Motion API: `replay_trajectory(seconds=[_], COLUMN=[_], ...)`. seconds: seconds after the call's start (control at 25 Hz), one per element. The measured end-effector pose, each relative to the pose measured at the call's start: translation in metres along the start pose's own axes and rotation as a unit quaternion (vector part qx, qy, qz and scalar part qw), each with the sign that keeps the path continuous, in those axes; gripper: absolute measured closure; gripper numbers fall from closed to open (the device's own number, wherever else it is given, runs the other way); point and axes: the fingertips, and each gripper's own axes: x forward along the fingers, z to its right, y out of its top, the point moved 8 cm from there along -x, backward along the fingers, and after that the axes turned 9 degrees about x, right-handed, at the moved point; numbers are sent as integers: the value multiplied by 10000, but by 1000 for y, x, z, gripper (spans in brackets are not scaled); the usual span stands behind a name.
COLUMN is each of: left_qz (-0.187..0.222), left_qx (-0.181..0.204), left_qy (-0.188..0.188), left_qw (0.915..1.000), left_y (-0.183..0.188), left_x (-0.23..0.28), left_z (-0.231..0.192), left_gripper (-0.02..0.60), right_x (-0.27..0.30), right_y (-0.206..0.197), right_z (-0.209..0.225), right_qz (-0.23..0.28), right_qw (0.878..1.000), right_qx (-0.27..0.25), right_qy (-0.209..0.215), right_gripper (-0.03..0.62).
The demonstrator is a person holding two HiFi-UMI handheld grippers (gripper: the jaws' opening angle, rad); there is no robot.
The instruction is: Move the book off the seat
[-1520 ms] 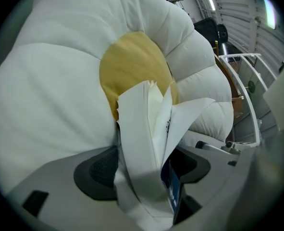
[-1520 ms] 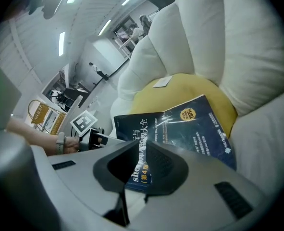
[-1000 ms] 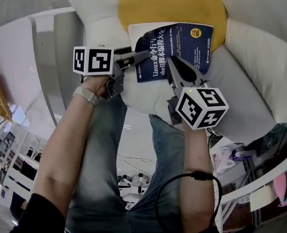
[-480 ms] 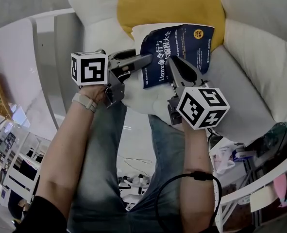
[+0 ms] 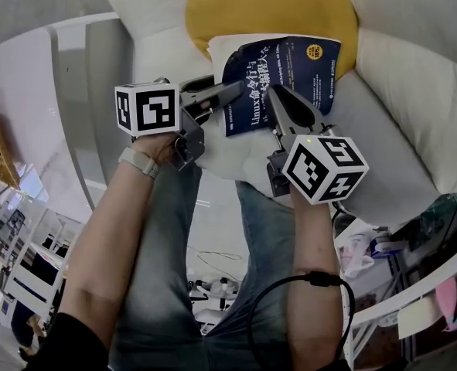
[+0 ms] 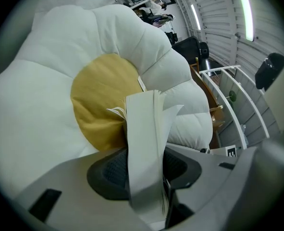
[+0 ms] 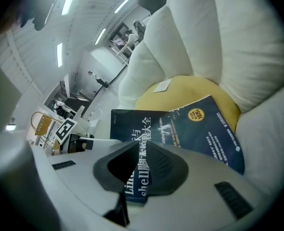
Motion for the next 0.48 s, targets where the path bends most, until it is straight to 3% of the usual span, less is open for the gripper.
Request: replay_trajectory(seconds=[0.28, 0.48], left_qz=[33, 7], left_qx=[-18, 38], left_qy=[253, 228], left_qw=[9997, 9997], left_y=[-3, -3], left_x=[1, -4], left_z=[-1, 4], left_gripper=[407, 413], right_x=[-4, -5], right_y=[2, -2], right_z=[3, 12], right_qz=[40, -13], right_qw=[10000, 9997], right_qx=[45, 187], right_qy=[-36, -166], right_gripper=[565, 566])
